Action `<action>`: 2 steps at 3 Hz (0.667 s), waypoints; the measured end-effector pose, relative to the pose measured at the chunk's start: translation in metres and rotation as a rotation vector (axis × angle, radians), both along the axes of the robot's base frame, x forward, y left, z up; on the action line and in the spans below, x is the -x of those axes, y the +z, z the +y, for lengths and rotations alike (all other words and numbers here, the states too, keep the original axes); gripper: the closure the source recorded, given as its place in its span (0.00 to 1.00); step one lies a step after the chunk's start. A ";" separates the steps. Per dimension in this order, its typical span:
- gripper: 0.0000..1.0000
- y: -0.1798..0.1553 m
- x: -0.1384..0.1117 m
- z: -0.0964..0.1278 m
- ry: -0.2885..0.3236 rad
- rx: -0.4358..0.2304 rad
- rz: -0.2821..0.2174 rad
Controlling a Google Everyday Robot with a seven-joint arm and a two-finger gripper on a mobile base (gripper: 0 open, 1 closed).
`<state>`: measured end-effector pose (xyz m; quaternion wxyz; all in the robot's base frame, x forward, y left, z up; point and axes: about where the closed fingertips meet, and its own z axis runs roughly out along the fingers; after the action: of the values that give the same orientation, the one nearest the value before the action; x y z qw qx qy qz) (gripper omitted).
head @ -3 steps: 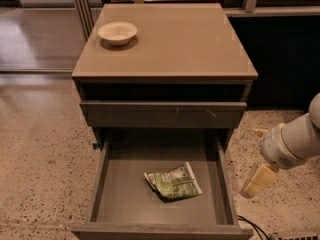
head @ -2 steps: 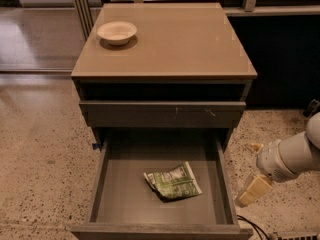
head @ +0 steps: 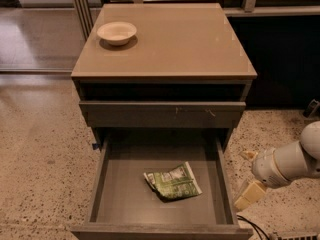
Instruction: Pick green jalapeno chip bag from middle drawer and place on counter
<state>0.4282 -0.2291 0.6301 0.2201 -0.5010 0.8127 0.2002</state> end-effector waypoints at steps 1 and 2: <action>0.00 -0.005 0.003 0.003 -0.010 -0.021 0.006; 0.00 -0.044 0.005 0.019 -0.039 -0.066 0.035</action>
Offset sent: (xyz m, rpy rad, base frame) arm -0.0002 0.0343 -0.1014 0.1194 0.0513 -0.1039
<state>0.4231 -0.2103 0.5860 0.2264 -0.4740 0.8189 0.2312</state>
